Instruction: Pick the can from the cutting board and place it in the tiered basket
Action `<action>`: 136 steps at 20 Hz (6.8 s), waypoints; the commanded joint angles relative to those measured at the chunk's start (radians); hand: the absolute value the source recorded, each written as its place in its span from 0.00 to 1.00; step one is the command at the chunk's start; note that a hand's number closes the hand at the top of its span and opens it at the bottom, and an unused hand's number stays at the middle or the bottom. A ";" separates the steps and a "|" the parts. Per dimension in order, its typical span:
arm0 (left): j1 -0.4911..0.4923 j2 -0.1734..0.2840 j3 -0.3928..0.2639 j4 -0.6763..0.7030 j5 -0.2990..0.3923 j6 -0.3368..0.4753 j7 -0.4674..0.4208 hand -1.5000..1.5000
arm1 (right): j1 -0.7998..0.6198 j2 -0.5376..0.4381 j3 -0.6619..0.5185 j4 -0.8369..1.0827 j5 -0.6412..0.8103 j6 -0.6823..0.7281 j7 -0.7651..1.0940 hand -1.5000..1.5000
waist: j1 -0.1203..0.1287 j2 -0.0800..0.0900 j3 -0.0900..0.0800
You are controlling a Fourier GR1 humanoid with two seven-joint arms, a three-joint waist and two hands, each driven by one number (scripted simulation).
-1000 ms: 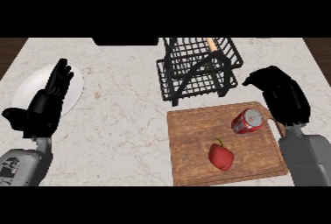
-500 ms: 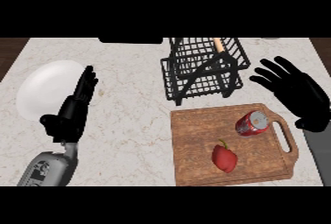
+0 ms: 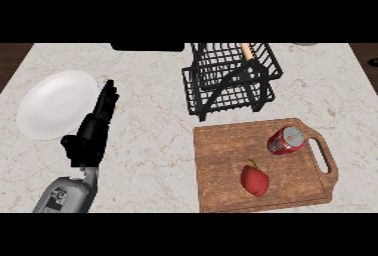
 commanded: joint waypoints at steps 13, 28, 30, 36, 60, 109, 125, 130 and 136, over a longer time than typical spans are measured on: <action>0.029 -0.047 -0.034 0.007 -0.043 0.035 -0.026 0.50 | -0.055 0.041 -0.120 -0.461 0.572 0.282 -0.058 0.00 | -0.004 -0.001 -0.002; 0.016 -0.040 -0.020 0.009 -0.062 0.021 -0.010 0.50 | -0.004 0.059 -0.023 -0.620 0.857 0.292 -0.145 0.00 | 0.000 -0.001 -0.003; 0.007 -0.038 -0.014 -0.006 -0.061 0.023 0.016 0.50 | 0.050 0.050 -0.032 -0.654 0.877 0.306 -0.188 0.00 | -0.010 -0.004 -0.002; -0.029 -0.064 -0.014 -0.008 -0.072 0.043 0.056 0.50 | 0.048 0.051 0.016 -0.679 1.043 0.240 -0.275 0.00 | 0.001 0.001 -0.001; 0.011 -0.069 -0.032 -0.084 -0.114 0.032 0.091 0.50 | 0.184 -0.154 0.389 -0.381 1.686 -0.540 -0.954 0.00 | -0.002 -0.005 -0.004; 0.057 -0.132 0.069 -0.060 -0.174 -0.059 0.046 0.50 | -0.035 0.152 0.573 0.100 1.926 -0.657 -1.076 0.00 | -0.022 -0.012 -0.007; 0.025 -0.146 0.124 0.005 -0.179 -0.072 0.004 0.50 | 0.036 0.270 0.516 0.221 1.991 -0.999 -1.175 1.00 | -0.019 -0.008 -0.006; 0.066 -0.139 0.109 -0.053 -0.181 -0.085 0.040 0.50 | 0.082 0.455 0.574 0.108 2.119 -0.936 -0.718 1.00 | -0.031 -0.019 -0.009; 0.066 -0.126 0.122 -0.061 -0.181 -0.083 0.055 0.50 | 0.122 0.576 0.587 0.125 2.281 -0.830 -0.218 1.00 | -0.059 -0.041 -0.016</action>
